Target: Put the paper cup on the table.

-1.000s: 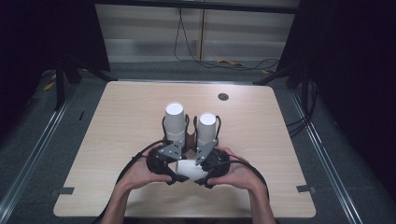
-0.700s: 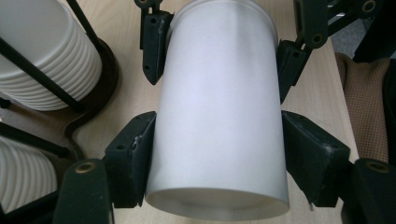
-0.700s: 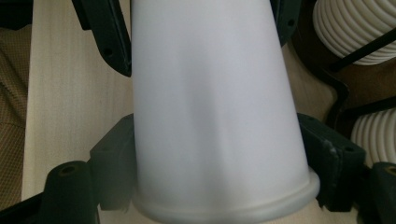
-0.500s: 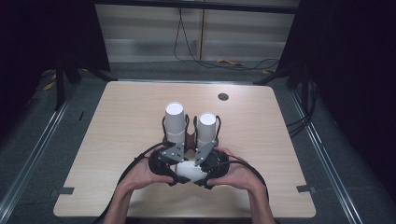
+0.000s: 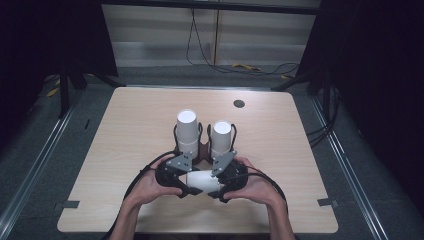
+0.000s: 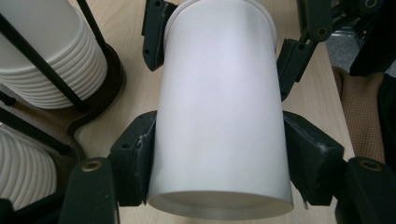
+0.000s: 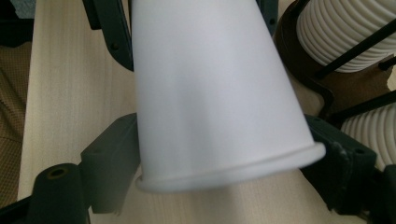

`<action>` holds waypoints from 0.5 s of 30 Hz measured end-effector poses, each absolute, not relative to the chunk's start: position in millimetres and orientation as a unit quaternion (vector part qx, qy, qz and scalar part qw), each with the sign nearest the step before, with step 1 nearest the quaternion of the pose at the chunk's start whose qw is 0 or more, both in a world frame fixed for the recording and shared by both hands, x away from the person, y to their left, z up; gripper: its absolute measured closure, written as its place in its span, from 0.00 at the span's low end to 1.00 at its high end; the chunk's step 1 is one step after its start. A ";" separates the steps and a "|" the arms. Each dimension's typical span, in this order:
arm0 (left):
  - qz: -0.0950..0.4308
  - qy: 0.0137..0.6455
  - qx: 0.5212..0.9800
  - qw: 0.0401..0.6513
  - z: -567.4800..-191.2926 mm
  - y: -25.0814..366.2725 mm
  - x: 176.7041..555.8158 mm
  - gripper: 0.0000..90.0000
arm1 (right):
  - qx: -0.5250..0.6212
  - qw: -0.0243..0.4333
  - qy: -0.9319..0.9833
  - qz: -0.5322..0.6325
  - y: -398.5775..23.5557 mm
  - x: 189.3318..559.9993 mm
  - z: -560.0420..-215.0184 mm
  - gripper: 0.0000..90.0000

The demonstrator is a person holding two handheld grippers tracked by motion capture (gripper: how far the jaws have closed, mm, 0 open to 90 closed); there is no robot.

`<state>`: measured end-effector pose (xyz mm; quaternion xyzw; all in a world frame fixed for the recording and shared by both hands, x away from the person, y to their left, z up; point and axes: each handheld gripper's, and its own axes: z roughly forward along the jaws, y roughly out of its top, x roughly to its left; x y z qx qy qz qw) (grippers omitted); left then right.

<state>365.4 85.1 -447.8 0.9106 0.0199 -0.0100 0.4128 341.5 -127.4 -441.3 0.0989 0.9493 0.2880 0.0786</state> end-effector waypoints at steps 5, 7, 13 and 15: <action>-0.007 0.032 0.909 0.415 -449.7 90.4 363.9 0.37 | 0.115 0.084 0.940 0.309 -135.3 339.8 -444.6 0.19; -0.010 0.037 0.905 0.424 -451.4 92.0 363.1 0.37 | 0.124 0.087 0.937 0.314 -138.6 338.9 -445.7 0.19; -0.007 0.047 0.897 0.440 -451.3 98.2 361.0 0.37 | 0.142 0.093 0.927 0.335 -144.1 334.3 -451.1 0.16; -0.007 0.049 0.894 0.445 -450.5 99.7 360.6 0.37 | 0.141 0.095 0.925 0.340 -144.8 334.4 -451.9 0.16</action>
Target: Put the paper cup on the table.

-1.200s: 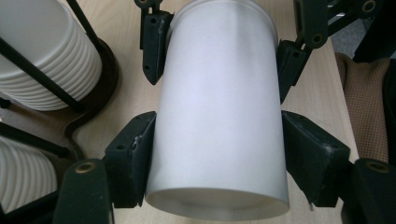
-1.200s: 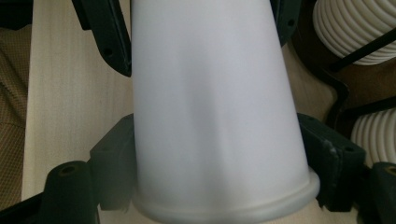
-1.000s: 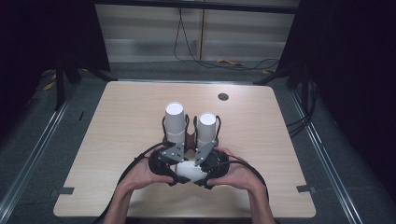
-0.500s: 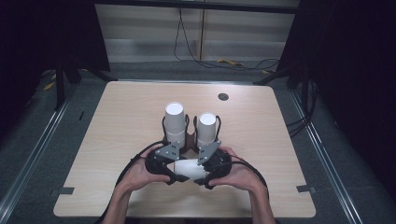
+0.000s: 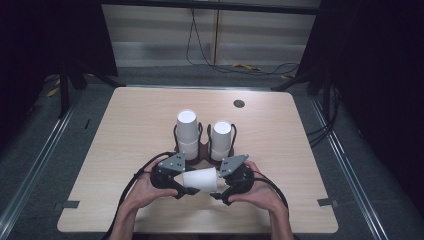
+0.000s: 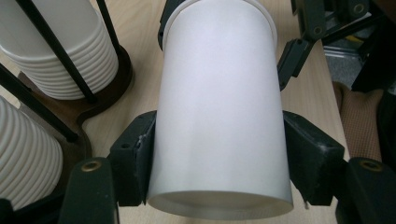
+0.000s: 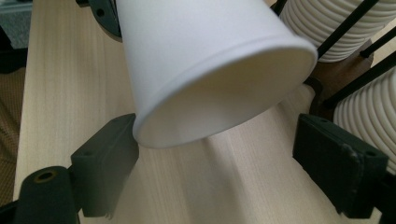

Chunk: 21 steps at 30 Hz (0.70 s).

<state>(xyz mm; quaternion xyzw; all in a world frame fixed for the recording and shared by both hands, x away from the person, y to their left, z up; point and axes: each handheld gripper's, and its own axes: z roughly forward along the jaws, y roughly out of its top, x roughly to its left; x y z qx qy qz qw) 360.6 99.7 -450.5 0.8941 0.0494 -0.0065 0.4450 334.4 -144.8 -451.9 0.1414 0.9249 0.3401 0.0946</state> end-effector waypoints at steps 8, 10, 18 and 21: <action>-0.007 0.063 0.881 0.469 -454.5 107.0 355.9 0.37 | 0.160 0.096 0.915 0.358 -150.3 331.1 -458.0 0.16; -0.003 0.064 0.883 0.466 -454.7 107.0 355.5 0.37 | 0.162 0.096 0.913 0.361 -151.4 330.1 -460.4 0.16; 0.003 0.079 0.866 0.494 -455.2 111.7 356.8 0.37 | 0.179 0.103 0.899 0.387 -159.1 325.6 -466.9 0.17; 0.003 0.083 0.862 0.501 -456.5 112.9 357.7 0.37 | 0.184 0.107 0.894 0.395 -162.7 323.1 -469.2 0.17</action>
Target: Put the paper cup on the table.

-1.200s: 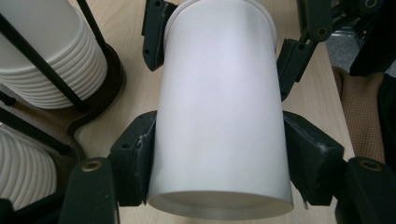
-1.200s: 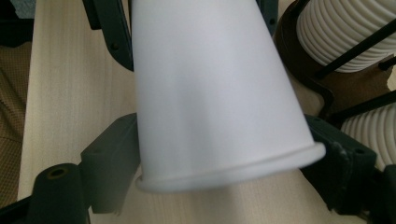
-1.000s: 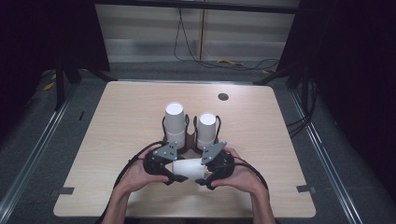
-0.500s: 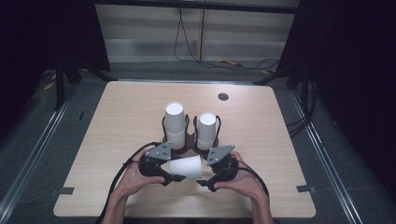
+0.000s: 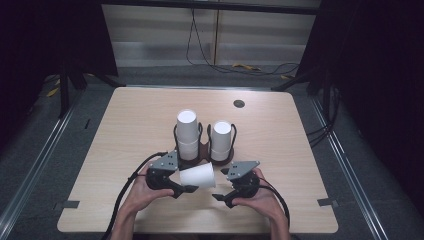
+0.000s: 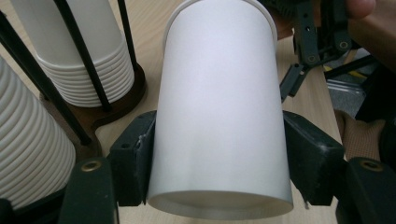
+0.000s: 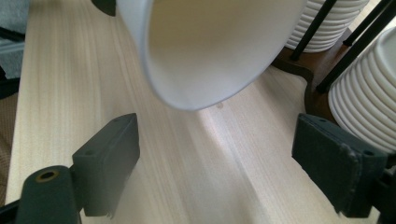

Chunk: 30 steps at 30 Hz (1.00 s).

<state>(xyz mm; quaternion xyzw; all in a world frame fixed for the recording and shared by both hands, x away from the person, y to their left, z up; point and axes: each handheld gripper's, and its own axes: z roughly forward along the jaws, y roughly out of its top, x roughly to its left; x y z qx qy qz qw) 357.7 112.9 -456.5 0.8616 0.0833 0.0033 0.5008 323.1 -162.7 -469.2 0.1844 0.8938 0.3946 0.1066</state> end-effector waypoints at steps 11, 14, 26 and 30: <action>0.003 0.089 0.853 0.514 -463.9 111.9 356.8 0.37 | 0.205 0.108 0.863 0.449 -172.8 317.9 -473.8 0.17; 0.003 0.090 0.849 0.521 -465.3 111.5 356.5 0.37 | 0.208 0.107 0.857 0.459 -173.9 317.2 -474.5 0.17; 0.018 0.092 0.833 0.546 -470.8 113.0 354.7 0.37 | 0.217 0.107 0.833 0.497 -183.6 315.6 -471.6 0.15; 0.017 0.089 0.830 0.550 -473.3 111.9 354.7 0.36 | 0.214 0.098 0.825 0.514 -184.8 315.3 -469.9 0.15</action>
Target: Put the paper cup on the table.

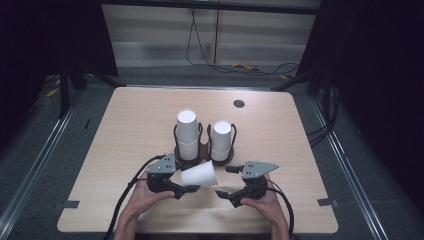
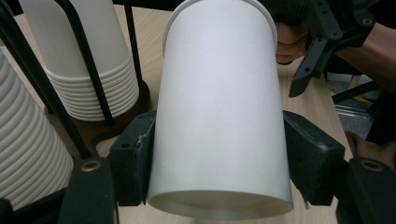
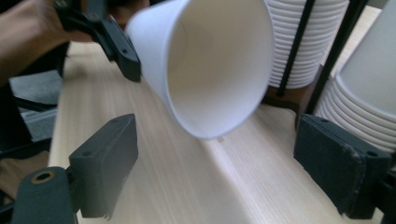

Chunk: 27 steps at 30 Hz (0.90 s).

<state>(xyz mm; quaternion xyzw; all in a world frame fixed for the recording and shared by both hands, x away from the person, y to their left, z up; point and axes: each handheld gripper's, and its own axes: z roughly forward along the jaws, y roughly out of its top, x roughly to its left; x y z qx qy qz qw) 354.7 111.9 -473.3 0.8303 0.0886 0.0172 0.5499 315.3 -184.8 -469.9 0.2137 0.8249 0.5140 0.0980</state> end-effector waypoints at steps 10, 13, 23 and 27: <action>0.004 0.081 0.821 0.565 -476.2 109.4 354.5 0.36 | 0.212 0.091 0.809 0.540 -184.4 315.6 -468.2 0.15; 0.008 0.076 0.820 0.567 -476.4 108.6 354.0 0.36 | 0.214 0.092 0.809 0.539 -183.9 316.2 -466.3 0.15; 0.021 0.078 0.812 0.578 -480.3 107.1 352.1 0.36 | 0.204 0.084 0.806 0.549 -179.3 320.7 -459.8 0.15; 0.026 0.080 0.808 0.583 -483.3 109.5 350.9 0.36 | 0.200 0.084 0.810 0.544 -177.5 324.6 -455.1 0.15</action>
